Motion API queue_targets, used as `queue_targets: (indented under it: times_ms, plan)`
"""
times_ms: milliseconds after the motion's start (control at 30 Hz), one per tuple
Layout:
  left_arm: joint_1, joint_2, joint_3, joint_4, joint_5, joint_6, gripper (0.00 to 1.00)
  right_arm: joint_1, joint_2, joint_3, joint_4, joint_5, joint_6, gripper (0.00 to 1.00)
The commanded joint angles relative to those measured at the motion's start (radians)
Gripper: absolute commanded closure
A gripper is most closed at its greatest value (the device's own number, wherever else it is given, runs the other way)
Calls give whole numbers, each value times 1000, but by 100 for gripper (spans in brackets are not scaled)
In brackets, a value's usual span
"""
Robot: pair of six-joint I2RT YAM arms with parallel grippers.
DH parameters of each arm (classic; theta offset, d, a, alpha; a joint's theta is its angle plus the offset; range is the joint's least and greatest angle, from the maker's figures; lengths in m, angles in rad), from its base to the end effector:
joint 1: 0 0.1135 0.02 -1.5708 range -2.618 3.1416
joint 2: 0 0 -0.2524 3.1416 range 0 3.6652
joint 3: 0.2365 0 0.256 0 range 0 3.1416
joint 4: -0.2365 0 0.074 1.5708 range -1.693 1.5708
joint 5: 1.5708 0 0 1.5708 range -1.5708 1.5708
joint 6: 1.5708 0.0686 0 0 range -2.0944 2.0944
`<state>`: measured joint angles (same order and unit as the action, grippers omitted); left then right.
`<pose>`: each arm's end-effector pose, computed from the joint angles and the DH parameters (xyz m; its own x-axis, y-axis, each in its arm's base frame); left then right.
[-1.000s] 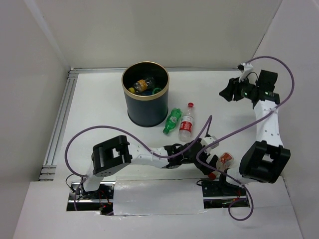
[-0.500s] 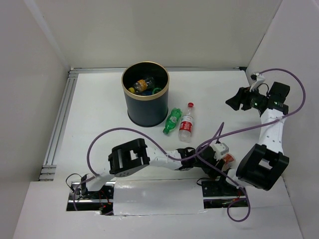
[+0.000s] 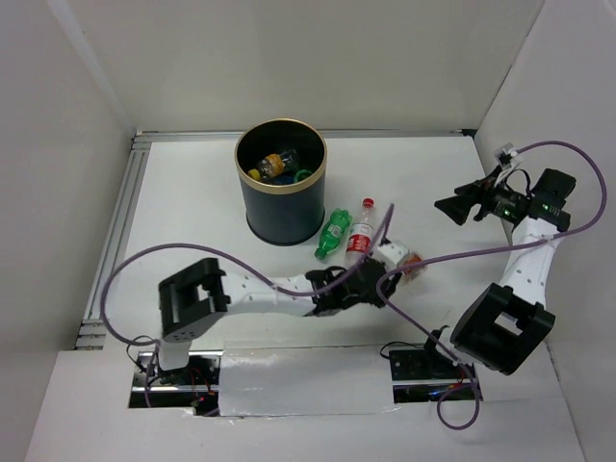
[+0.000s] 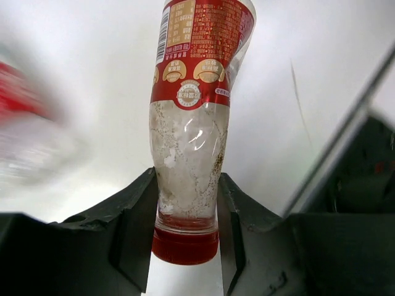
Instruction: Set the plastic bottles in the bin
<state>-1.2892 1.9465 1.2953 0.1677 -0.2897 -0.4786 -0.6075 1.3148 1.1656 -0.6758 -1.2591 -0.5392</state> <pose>0.1496 -0.4467 0.1802 -0.5063 0.1619 -0.8471 0.6953 0.6577 -0.2899 0.2636 -0.1037 0.3102 -0.3351 0.0412 -0.9413 -0.6145 0.7477 0.2516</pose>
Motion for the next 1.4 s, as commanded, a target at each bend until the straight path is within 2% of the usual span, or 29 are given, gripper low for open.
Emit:
queue_targets:
  times_ms: [0,67,100,133,167,200,233,267,333,367,400,433,467,500,567,633,667,700,767,833,967,1000,1100,1133,1233,1367]
  plan:
    - [60,-196,15,56,-153,124,98,-17,-60,16,-64,-131,-108,0]
    - [108,-244,24,56,-163,178,98,-17,-60,16,-51,-131,-99,0]
    - [126,-297,24,56,-163,189,98,-17,-51,26,-60,-140,-110,7]
    - [146,-325,24,65,-172,208,98,-17,-40,26,-91,-149,-178,19]
    - [183,-380,24,79,-192,227,97,-17,-13,66,-179,-149,-277,62]
    - [201,-406,24,79,-206,227,97,-17,0,66,-211,-149,-309,63]
    - [218,-432,24,88,-230,256,97,-17,10,75,-234,-131,-344,84]
    - [258,-455,15,101,-253,267,97,21,11,88,-255,-99,-379,87]
    - [307,-497,6,113,-336,285,94,90,23,79,-216,-12,-378,78]
    - [335,-521,6,113,-362,294,94,162,12,48,-184,71,-364,52]
    - [396,-521,6,93,-387,294,94,202,-3,30,-94,116,-334,44]
    - [428,-534,6,73,-411,282,93,245,-3,10,-29,168,-198,36]
    - [457,-534,6,52,-431,273,91,286,-3,-7,32,296,-112,23]
    - [505,-534,6,32,-451,261,91,367,-3,-18,85,353,-31,5]
    - [545,-523,18,-26,-517,250,84,431,47,-9,120,406,98,1]
    - [603,-485,61,-86,-528,223,69,503,130,3,148,445,197,0]
    - [619,-474,70,-126,-539,222,45,526,153,3,172,455,323,0]
    - [646,-463,94,-151,-539,203,34,566,176,3,205,533,400,0]
    - [657,-442,117,-197,-522,202,17,601,242,3,245,594,541,0]
    - [671,-442,127,-197,-513,221,2,649,280,3,245,703,587,0]
    - [607,-517,90,-107,-433,346,1,684,374,3,280,793,685,1]
    - [582,-561,70,-77,-410,421,1,695,392,3,291,828,694,3]
    - [458,-624,-26,6,-295,533,1,730,458,3,301,891,719,9]
    - [399,-650,-65,6,-264,546,3,742,469,-6,312,914,731,16]
    - [302,-661,-140,-31,-188,522,8,742,488,-20,312,929,731,21]
    - [229,-612,-244,-28,-204,408,9,733,497,-40,321,903,722,33]
